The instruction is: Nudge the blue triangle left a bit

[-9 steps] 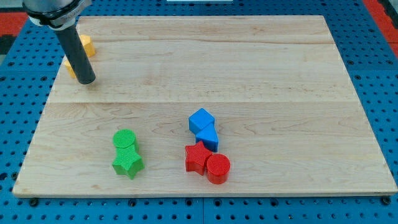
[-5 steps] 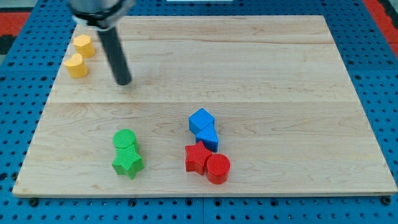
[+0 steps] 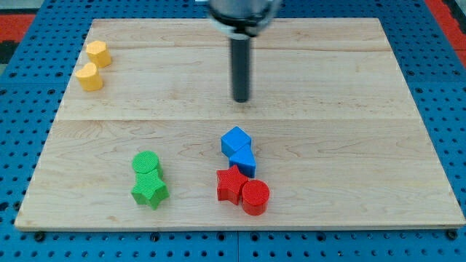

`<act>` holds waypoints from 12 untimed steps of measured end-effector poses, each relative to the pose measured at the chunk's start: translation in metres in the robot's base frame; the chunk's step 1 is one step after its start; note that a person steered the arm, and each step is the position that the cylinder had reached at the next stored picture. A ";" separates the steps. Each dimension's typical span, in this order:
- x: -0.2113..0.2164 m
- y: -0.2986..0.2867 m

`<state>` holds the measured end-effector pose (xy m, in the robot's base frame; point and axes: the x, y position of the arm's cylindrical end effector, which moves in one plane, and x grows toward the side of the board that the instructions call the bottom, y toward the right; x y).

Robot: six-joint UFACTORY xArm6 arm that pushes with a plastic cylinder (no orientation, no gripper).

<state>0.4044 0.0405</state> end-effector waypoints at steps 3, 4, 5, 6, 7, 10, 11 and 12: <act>0.070 0.048; 0.070 0.054; 0.070 0.058; 0.070 0.058; 0.070 0.059; 0.136 0.060; 0.142 0.029; 0.133 -0.011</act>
